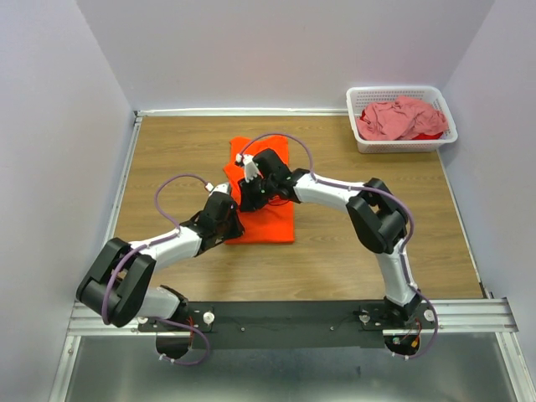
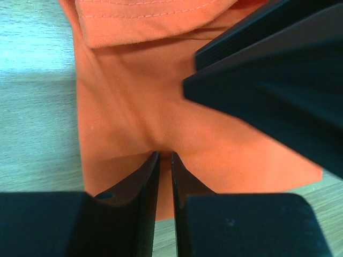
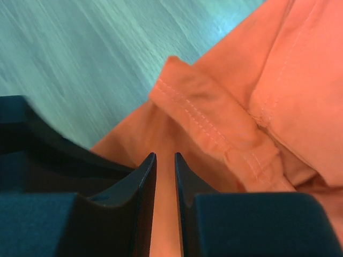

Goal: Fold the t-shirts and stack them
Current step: Fold the tshirt

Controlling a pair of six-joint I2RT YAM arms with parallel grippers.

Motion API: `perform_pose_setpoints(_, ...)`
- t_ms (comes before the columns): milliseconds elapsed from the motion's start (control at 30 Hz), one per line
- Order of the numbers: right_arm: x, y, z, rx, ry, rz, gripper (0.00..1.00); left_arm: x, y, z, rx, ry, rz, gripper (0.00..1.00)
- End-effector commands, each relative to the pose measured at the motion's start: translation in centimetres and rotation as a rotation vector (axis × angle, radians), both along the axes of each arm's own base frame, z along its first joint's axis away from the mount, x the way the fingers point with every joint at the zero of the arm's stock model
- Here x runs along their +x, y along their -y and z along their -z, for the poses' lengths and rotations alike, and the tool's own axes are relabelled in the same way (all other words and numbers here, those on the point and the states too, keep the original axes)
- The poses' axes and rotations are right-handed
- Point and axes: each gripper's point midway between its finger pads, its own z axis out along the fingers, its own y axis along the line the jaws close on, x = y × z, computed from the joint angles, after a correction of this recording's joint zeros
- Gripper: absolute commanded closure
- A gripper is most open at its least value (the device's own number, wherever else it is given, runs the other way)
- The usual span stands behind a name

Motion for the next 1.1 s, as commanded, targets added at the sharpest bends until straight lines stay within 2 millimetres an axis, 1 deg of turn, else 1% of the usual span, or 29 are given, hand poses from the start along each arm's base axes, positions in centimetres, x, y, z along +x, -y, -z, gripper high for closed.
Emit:
perform_pose_setpoints(0,-0.6,-0.9,2.4,-0.002,-0.038,-0.046,0.73,-1.5,-0.6,1.0,0.02,-0.046,-0.003,0.77)
perform_pose_setpoints(33,-0.6,-0.9,3.3,-0.014,-0.047,-0.046,0.73,-1.5,-0.7,1.0,0.019,-0.048,-0.005,0.78)
perform_pose_setpoints(100,-0.4,-0.6,4.3,-0.034,-0.051,-0.039,0.73,-1.6,-0.6,1.0,0.013,-0.05,-0.005,0.78)
perform_pose_setpoints(167,-0.2,-0.4,4.8,-0.049,-0.043,-0.031,0.73,-1.7,-0.5,1.1,0.008,-0.055,-0.004,0.78)
perform_pose_setpoints(200,0.0,-0.4,4.9,-0.056,-0.026,-0.03,0.73,-1.8,-0.5,1.1,0.006,-0.058,-0.003,0.78)
perform_pose_setpoints(233,0.8,-0.1,5.4,-0.081,-0.003,-0.002,0.73,-1.9,-0.5,1.2,0.004,-0.062,-0.002,0.78)
perform_pose_setpoints(267,1.3,0.0,5.5,-0.096,0.019,0.015,0.73,-1.9,-0.5,1.2,0.002,-0.063,-0.004,0.77)
perform_pose_setpoints(300,2.7,0.2,5.3,-0.12,0.067,0.055,0.73,-2.0,-0.4,1.2,0.0,-0.066,-0.002,0.78)
perform_pose_setpoints(400,4.9,0.8,4.9,-0.15,0.14,0.108,0.73,-2.0,-0.4,1.1,-0.001,-0.065,0.0,0.78)
perform_pose_setpoints(433,6.3,1.0,4.2,-0.158,0.179,0.145,0.72,-2.1,-0.4,1.2,-0.001,-0.069,0.0,0.78)
perform_pose_setpoints(500,8.0,1.5,4.3,-0.169,0.205,0.181,0.7,-2.1,-0.4,1.2,-0.001,-0.069,0.001,0.78)
perform_pose_setpoints(533,10.2,1.7,2.9,-0.151,0.24,0.227,0.69,-2.2,-0.4,1.3,0.001,-0.074,0.001,0.77)
perform_pose_setpoints(567,11.1,2.0,3.8,-0.16,0.237,0.248,0.69,-2.2,-0.5,1.2,0.001,-0.073,-0.001,0.78)
perform_pose_setpoints(600,12.3,2.1,3.4,-0.151,0.247,0.272,0.69,-2.2,-0.5,1.2,-0.001,-0.072,-0.003,0.77)
perform_pose_setpoints(633,13.9,2.7,3.1,-0.148,0.26,0.303,0.69,-2.3,-0.5,1.1,-0.003,-0.075,-0.005,0.78)
perform_pose_setpoints(667,15.7,2.4,1.3,-0.118,0.297,0.335,0.68,-2.4,-0.6,1.1,-0.005,-0.076,-0.009,0.78)
perform_pose_setpoints(733,17.2,2.7,0.5,-0.095,0.306,0.347,0.68,-2.4,-0.6,0.8,-0.008,-0.069,-0.006,0.77)
perform_pose_setpoints(767,17.3,2.5,-1.3,-0.061,0.314,0.338,0.65,-2.3,-0.6,0.5,-0.007,-0.065,-0.01,0.78)
perform_pose_setpoints(800,17.2,2.6,-1.0,-0.065,0.309,0.338,0.64,-2.2,-0.5,0.3,-0.01,-0.06,-0.008,0.78)
perform_pose_setpoints(833,16.5,2.1,-2.9,-0.022,0.309,0.305,0.63,-2.2,-0.5,0.2,-0.011,-0.057,-0.011,0.78)
perform_pose_setpoints(900,15.0,1.8,-3.9,0.014,0.278,0.262,0.61,-2.1,-0.6,-0.2,-0.016,-0.048,-0.015,0.77)
perform_pose_setpoints(933,13.1,1.6,-4.4,0.051,0.227,0.215,0.61,-2.0,-0.6,-0.4,-0.02,-0.042,-0.021,0.77)
perform_pose_setpoints(1000,11.0,1.5,-4.7,0.084,0.159,0.183,0.61,-1.8,-0.4,-1.0,-0.031,-0.027,-0.026,0.77)
perform_pose_setpoints(1033,9.1,2.0,-3.5,0.083,0.096,0.158,0.6,-1.6,-0.6,-1.3,-0.029,-0.02,-0.037,0.77)
perform_pose_setpoints(1067,8.4,2.2,-3.9,0.094,0.078,0.155,0.61,-1.3,-0.5,-1.9,-0.034,-0.003,-0.041,0.76)
